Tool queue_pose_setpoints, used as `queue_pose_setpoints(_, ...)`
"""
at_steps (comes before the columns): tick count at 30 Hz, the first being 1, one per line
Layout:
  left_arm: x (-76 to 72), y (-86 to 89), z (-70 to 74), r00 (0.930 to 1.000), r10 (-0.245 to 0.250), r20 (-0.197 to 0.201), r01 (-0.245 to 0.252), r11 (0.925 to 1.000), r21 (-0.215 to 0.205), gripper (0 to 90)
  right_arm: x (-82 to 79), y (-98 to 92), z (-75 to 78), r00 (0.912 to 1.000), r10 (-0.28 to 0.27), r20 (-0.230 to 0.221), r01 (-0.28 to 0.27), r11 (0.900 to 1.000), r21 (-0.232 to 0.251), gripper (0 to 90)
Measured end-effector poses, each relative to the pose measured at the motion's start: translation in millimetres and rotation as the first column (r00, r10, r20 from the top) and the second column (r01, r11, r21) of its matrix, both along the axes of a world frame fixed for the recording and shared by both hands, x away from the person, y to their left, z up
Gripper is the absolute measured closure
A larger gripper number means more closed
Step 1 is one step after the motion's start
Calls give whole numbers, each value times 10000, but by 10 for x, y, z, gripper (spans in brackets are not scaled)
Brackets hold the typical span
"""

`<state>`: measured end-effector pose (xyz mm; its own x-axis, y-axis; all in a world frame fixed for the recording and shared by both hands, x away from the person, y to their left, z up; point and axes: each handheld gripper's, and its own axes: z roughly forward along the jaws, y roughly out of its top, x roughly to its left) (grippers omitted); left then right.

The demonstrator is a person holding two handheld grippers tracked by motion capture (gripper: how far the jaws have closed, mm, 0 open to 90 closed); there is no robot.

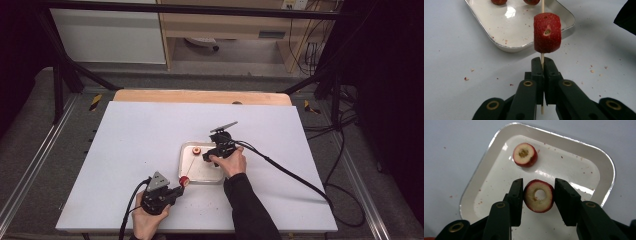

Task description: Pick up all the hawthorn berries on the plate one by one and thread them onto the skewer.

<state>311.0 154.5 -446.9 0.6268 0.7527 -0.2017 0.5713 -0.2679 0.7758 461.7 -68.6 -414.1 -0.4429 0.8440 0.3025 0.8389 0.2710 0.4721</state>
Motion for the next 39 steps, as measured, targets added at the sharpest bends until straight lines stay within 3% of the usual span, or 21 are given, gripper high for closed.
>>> queue_pose_setpoints(8,-26,-51,13,9999,137,37,-136,9995,-298,879,-149,-163,237,9910,-100,1333,-105,9883,1522,606)
queue_pose_setpoints(12,-49,-114,15,9998,197,-40,-199,9985,-517,879,-234,-276,273,9808,-298,1925,-158,9728,2309,606)
queue_pose_setpoints(15,-63,-164,24,9997,245,-59,-248,9979,-593,879,-301,-361,278,9711,-521,2331,-206,9540,2990,606)
queue_pose_setpoints(16,-68,-183,29,9996,261,-87,-266,9976,-645,879,-346,-410,273,9621,-764,2617,-189,9389,3437,606)
queue_pose_setpoints(17,-72,-201,33,9996,277,-78,-282,9975,-655,879,-369,-430,272,9582,-859,2730,-193,9323,3611,606)
queue_pose_setpoints(18,-75,-221,36,9996,274,-103,-280,9971,-713,879,-369,-430,272,9582,-859,2730,-193,9323,3611,606)
queue_pose_setpoints(19,-79,-241,39,9995,303,-120,-311,9967,-747,879,-406,-459,268,9467,-1063,3039,-216,9209,3893,606)
queue_pose_setpoints(20,-81,-259,43,9994,313,-140,-323,9966,-759,879,-425,-472,268,9423,-1154,3142,-235,9136,4060,607)
queue_pose_setpoints(21,-83,-280,46,9993,326,-188,-341,9957,-859,879,-425,-472,268,9423,-1154,3142,-235,9136,4060,607)
queue_pose_setpoints(22,-85,-295,52,9993,325,-203,-341,9958,-849,879,-443,-483,266,9375,-1263,3242,-251,9048,4251,606)
queue_pose_setpoints(23,-87,-313,56,9993,315,-198,-331,9955,-890,879,-476,-499,261,9291,-1426,3414,-326,8876,4595,606)
queue_pose_setpoints(26,-93,-368,71,9992,310,-239,-331,9949,-950,879,-522,-512,250,9159,-1500,3723,-552,8717,4870,606)
queue_pose_setpoints(27,-91,-381,78,9993,302,-221,-322,9949,-955,879,-522,-512,250,9159,-1500,3723,-552,8717,4870,606)
queue_pose_setpoints(28,-89,-390,87,9993,279,-239,-301,9947,-984,879,-555,-508,246,9058,-1510,3959,-704,8678,4919,606)
queue_pose_setpoints(29,-89,-404,95,9993,285,-251,-310,9942,-1030,879,-555,-508,246,9058,-1510,3959,-704,8678,4919,606)
queue_pose_setpoints(30,-86,-410,104,9994,297,-176,-312,9947,-978,879,-580,-509,246,8943,-1492,4219,-898,8638,4958,607)
queue_pose_setpoints(32,-85,-431,120,9995,260,-190,-277,9947,-986,879,-591,-506,250,8918,-1469,4278,-969,8618,4979,606)
queue_pose_setpoints(39,-64,-486,135,9994,223,-270,-252,9931,-1144,880,-661,-504,269,8669,-1447,4770,-1325,8556,5004,606)
